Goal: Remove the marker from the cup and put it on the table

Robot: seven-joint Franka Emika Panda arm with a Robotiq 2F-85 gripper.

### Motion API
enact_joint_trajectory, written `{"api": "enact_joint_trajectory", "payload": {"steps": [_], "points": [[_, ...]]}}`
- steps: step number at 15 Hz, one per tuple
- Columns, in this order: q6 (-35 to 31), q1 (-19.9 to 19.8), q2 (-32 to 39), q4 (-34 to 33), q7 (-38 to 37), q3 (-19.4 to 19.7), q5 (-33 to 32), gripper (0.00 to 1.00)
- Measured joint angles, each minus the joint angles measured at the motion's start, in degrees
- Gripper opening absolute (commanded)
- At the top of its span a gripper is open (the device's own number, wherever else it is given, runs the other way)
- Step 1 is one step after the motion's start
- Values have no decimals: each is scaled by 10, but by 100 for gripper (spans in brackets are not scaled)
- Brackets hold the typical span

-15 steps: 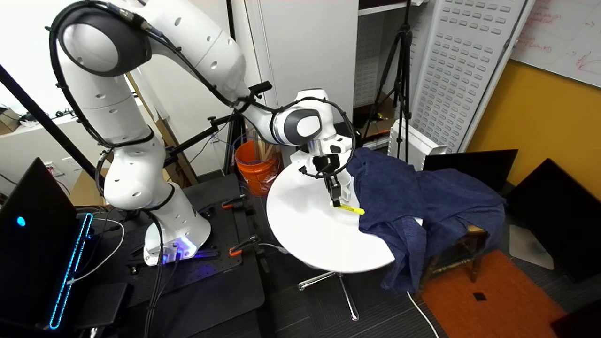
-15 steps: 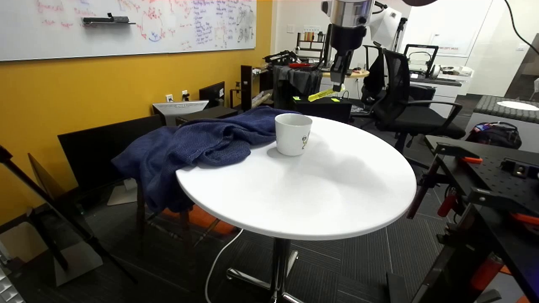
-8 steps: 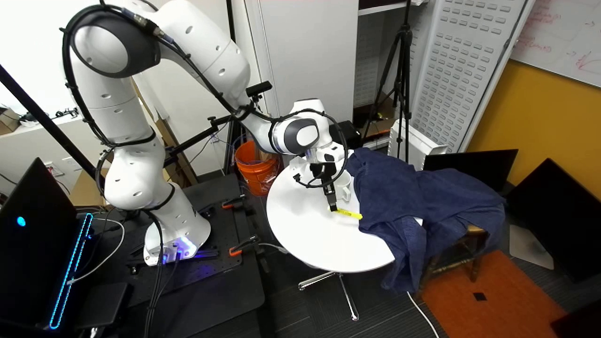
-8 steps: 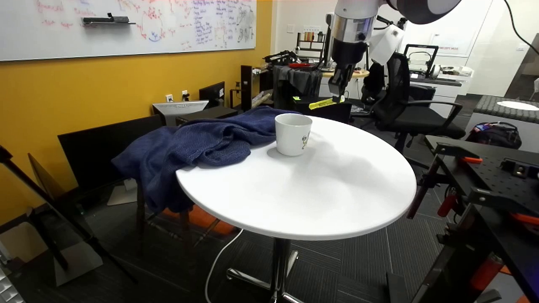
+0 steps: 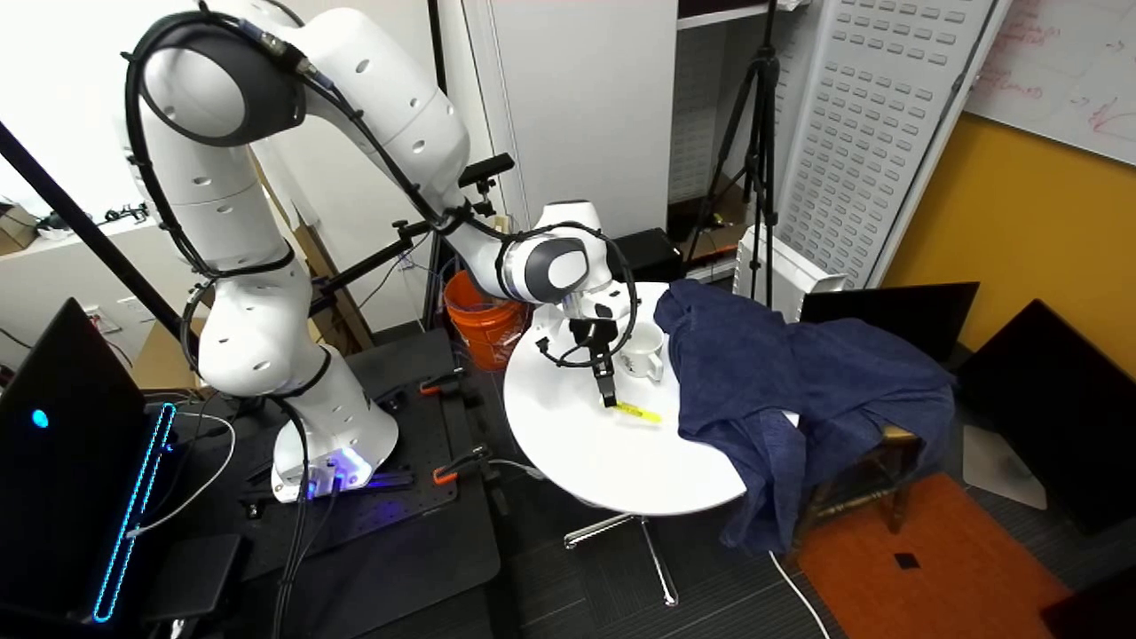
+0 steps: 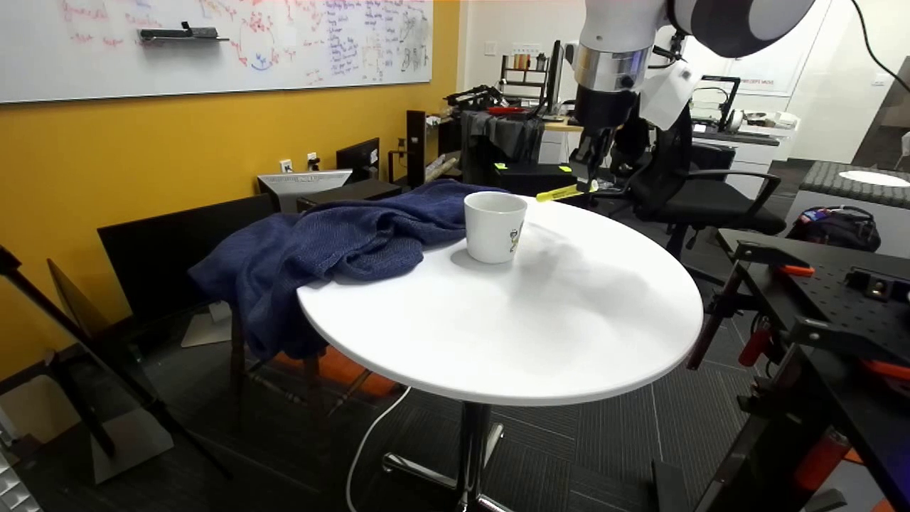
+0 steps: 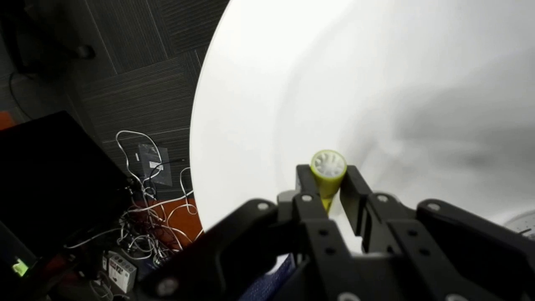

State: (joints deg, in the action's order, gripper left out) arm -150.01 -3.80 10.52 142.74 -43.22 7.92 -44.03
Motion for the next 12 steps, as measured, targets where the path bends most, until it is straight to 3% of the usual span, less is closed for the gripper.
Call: {"api": "enact_joint_trajectory", "payload": {"steps": [2,3,10,12], "points": [[0,0,0,7,-2,1,0,5],[0,0,0,9,-5,2,0,38],[0,0,2,14,-11,4,0,92],[0,0,2,15,-11,4,0,100]]}}
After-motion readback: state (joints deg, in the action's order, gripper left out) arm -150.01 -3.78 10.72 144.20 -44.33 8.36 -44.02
